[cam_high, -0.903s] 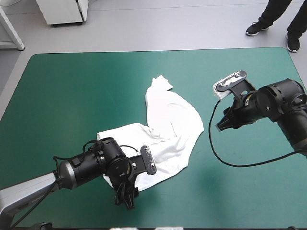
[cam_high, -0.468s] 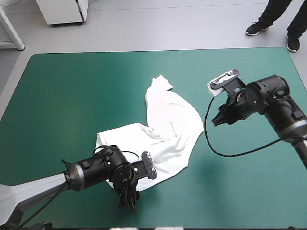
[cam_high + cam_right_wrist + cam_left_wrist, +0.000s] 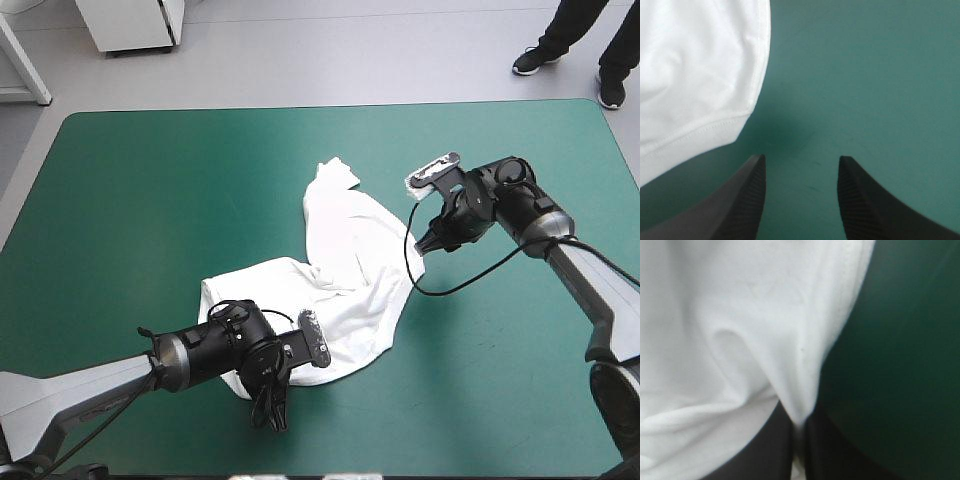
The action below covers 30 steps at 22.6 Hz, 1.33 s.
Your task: Fold the cloth
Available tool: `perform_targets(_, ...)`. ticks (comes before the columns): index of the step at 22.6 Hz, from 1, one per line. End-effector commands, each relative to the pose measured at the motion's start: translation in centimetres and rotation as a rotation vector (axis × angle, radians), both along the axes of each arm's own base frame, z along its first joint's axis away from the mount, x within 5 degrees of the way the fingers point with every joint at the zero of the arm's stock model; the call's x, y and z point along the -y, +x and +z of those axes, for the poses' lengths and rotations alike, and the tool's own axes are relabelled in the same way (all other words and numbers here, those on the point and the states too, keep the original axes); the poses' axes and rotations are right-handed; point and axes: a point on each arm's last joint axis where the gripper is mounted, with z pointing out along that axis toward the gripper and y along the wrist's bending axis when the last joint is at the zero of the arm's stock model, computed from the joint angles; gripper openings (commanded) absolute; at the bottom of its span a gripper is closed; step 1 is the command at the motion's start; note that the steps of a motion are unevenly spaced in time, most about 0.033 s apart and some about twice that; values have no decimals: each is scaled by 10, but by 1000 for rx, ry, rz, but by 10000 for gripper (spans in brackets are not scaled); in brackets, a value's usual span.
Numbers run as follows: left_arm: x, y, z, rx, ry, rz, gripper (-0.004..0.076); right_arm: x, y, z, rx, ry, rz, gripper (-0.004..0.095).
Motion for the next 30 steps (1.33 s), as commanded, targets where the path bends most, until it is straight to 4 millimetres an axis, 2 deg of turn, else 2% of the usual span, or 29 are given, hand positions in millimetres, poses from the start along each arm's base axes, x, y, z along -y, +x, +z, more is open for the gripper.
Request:
perform_targets(1, 7, -2, 1, -7, -61, 26, -9, -6, 11, 10, 72, 70, 1, 433)
perform_targets(4, 5, -3, 1, -18, -45, 34, -9, -18, 30, -5, 27, 109, 21, 434)
perform_targets(7, 5, -3, 1, -25, -37, 35, -9, -26, 43, -10, 11, 144, 24, 434)
perform_targets(10, 5, -3, 1, -25, -37, 35, -9, -31, 51, -19, -19, 158, 34, 433)
perform_targets(17, 3, -4, 1, -33, -28, 47, -9, -38, 59, -57, -150, 166, 39, 431)
perform_targets(18, 3, -4, 1, -33, -28, 47, -9, -40, 58, -63, -185, 166, 40, 401)
perform_targets(25, 3, -4, 2, -28, -27, 44, -9, -48, 54, -87, -316, 133, 67, -17)
perform_targets(30, -1, 3, 8, 59, -7, 85, -9, -49, 53, -81, -338, 150, 69, -13)
